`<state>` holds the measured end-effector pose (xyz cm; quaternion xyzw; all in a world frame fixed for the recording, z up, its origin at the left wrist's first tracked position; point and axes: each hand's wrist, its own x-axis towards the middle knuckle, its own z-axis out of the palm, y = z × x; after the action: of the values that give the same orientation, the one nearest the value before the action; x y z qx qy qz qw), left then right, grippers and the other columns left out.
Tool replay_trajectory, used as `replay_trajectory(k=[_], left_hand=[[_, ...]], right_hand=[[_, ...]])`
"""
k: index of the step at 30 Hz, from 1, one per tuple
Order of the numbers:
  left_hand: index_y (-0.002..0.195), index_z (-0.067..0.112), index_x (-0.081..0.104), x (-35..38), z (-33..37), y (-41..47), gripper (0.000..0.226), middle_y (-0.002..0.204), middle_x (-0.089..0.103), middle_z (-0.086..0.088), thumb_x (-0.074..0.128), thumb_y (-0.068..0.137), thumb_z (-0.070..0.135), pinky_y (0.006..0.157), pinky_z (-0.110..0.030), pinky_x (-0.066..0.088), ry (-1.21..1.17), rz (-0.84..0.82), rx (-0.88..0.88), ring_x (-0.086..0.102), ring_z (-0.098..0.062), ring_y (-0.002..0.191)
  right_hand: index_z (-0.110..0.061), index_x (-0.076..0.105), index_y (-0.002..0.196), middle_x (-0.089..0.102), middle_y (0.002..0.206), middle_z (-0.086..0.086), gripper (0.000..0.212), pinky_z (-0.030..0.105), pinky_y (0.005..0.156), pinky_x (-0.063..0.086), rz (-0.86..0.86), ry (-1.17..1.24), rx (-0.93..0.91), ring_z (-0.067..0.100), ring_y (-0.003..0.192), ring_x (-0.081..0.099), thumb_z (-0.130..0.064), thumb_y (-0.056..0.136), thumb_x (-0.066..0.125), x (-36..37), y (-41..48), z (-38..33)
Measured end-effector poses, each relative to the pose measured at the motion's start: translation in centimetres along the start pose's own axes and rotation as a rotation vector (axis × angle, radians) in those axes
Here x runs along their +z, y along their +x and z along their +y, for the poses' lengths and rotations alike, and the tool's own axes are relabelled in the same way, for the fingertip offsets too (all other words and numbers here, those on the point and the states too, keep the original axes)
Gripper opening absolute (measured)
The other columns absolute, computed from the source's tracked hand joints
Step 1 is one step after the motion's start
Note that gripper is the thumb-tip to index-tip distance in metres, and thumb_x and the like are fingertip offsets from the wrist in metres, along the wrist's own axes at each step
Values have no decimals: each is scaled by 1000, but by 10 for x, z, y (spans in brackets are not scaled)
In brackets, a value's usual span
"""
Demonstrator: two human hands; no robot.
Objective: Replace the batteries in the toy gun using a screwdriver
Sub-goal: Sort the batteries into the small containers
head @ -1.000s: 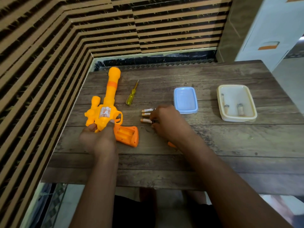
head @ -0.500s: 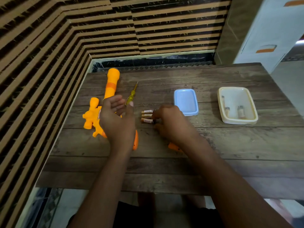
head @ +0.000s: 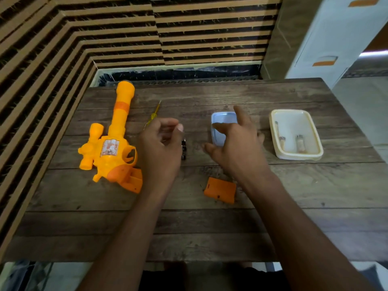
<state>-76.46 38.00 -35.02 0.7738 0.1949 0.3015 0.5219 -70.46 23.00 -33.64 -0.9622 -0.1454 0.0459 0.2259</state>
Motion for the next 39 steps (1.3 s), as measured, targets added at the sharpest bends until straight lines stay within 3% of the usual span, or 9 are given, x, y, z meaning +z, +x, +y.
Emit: replay_trajectory(k=[6,8,12,17,22,25,30,35,39], left_hand=[[104,16,71,7,4,0,6,97,77,-2,69,100,11,87,-41,63,-52,-78,10,76,-14,93],[108,13,70,6,4,-3,7,100,77,-2,66,102,12,89,-42,63,-59,-112,16,76,-11,94],[128,5,67,6,7,-3,24,113,78,-8,56,109,13,89,-39,64,-267,-179,-123,78,-18,103],[139,6,62,6,22,-2,40,120,75,-18,37,115,26,84,-42,61,-656,-304,-340,74,-29,105],[150,3,47,7,20,0,49,140,61,-30,48,110,31,107,-65,51,-755,-347,-317,65,-43,128],[150,5,49,2,18,3,50,138,64,-26,56,106,29,96,-52,60,-785,-330,-316,67,-39,124],[141,9,60,-2,21,5,56,109,71,-9,69,92,34,71,-30,58,-781,-280,-359,71,-20,96],[140,11,63,-3,19,9,59,99,70,-6,72,86,33,55,-22,48,-732,-256,-361,64,-15,82],[138,15,65,-4,19,9,55,100,72,-4,72,86,35,53,-21,46,-684,-228,-351,65,-13,80]], right_hand=[[-16,68,138,54,152,13,54,34,103,54,141,189,9,28,125,64,-39,89,76,2,2,3],[-15,69,135,67,139,9,51,23,96,52,212,298,3,22,120,67,-37,89,75,-1,2,2],[-13,69,136,65,143,10,41,8,96,46,335,505,-181,17,129,62,-34,100,68,-3,-1,-10],[-5,71,131,70,132,9,33,28,94,57,456,600,-435,13,122,66,-22,105,61,4,-5,-20],[-2,70,131,71,133,11,32,38,102,57,421,700,-492,16,128,66,-15,103,62,11,-7,-27],[-4,69,133,75,126,8,32,40,90,61,354,812,-489,15,114,73,-14,105,59,13,-10,-29],[-11,76,122,75,83,2,28,36,59,51,404,841,-376,12,70,68,-21,107,54,18,-11,-34],[-6,79,108,69,75,-6,32,35,61,48,309,1048,-274,10,69,63,-24,108,53,21,-10,-36],[4,78,104,72,81,-8,28,19,68,48,212,1175,-286,2,77,67,-13,107,55,17,-7,-34]])
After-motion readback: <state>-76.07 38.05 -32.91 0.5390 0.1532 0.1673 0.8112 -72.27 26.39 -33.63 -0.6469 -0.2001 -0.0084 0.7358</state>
